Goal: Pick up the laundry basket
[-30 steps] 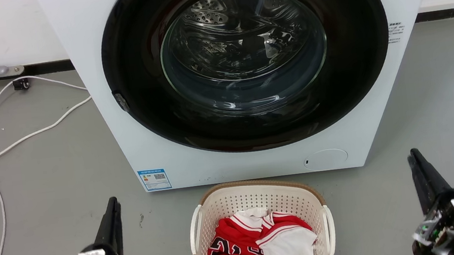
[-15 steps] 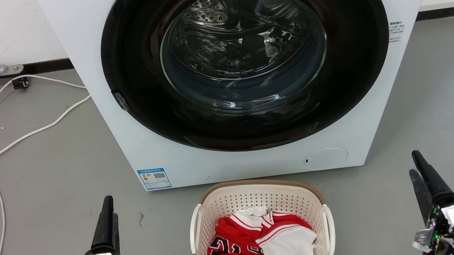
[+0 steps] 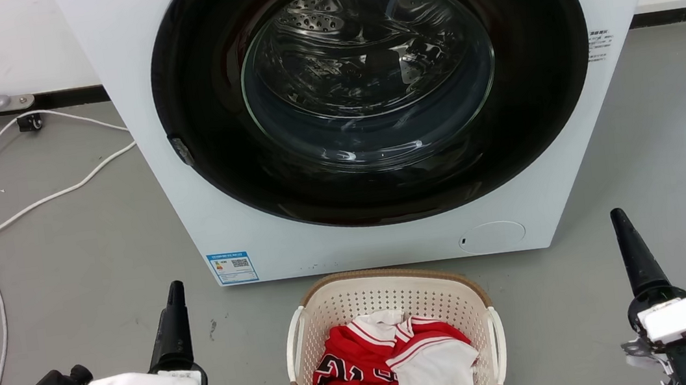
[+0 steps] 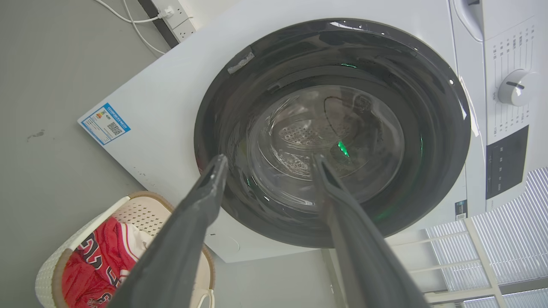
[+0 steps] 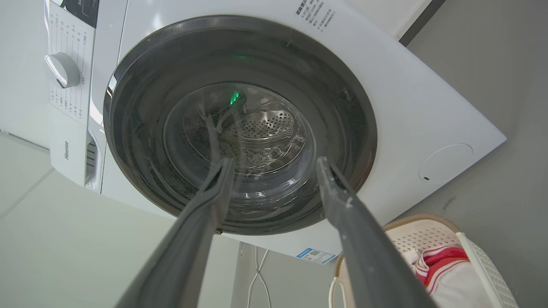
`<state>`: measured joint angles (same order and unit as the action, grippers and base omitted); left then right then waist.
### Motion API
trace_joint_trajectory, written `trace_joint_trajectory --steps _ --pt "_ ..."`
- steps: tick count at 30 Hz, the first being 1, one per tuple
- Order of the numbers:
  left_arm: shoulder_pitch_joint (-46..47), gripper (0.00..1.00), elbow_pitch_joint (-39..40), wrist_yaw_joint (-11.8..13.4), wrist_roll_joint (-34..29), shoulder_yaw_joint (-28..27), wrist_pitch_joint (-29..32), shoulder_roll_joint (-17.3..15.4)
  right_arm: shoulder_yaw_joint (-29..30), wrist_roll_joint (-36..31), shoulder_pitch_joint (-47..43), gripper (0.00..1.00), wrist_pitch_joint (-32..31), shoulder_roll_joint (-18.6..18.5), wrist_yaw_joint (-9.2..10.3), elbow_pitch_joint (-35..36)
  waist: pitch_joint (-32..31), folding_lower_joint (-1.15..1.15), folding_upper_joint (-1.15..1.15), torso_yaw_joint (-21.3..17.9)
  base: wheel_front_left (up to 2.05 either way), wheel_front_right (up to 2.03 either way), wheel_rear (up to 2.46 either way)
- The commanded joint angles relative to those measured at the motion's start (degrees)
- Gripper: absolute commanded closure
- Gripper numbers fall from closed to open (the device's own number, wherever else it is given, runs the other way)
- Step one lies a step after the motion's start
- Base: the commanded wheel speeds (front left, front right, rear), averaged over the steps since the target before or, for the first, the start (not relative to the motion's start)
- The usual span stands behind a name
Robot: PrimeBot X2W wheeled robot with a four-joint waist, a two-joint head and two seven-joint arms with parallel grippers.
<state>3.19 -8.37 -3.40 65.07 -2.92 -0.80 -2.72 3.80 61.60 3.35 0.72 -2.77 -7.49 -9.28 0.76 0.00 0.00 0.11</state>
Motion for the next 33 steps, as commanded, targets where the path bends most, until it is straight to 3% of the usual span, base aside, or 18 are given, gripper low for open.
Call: trace_joint_trajectory --steps 1,11,33 --pt "0.3 0.0 1.51 0.35 -2.51 0.41 -0.63 -0.15 -0.44 -2.9 0.2 0.0 0.61 -0.17 0.0 1.56 0.01 0.0 0.0 0.01 0.0 0.0 0.0" --pt "-0.54 0.0 3.65 1.55 -11.93 1.79 -2.73 -0.16 -1.51 -14.36 -0.43 0.0 2.72 -0.17 0.0 3.78 0.06 0.0 0.0 0.08 0.0 0.0 0.0" --pt "-1.82 0.0 6.85 0.96 -29.39 3.92 -6.64 -0.19 -3.72 -32.57 -2.03 0.0 6.66 -0.18 0.0 7.23 0.5 0.0 0.0 0.28 0.0 0.0 0.0"
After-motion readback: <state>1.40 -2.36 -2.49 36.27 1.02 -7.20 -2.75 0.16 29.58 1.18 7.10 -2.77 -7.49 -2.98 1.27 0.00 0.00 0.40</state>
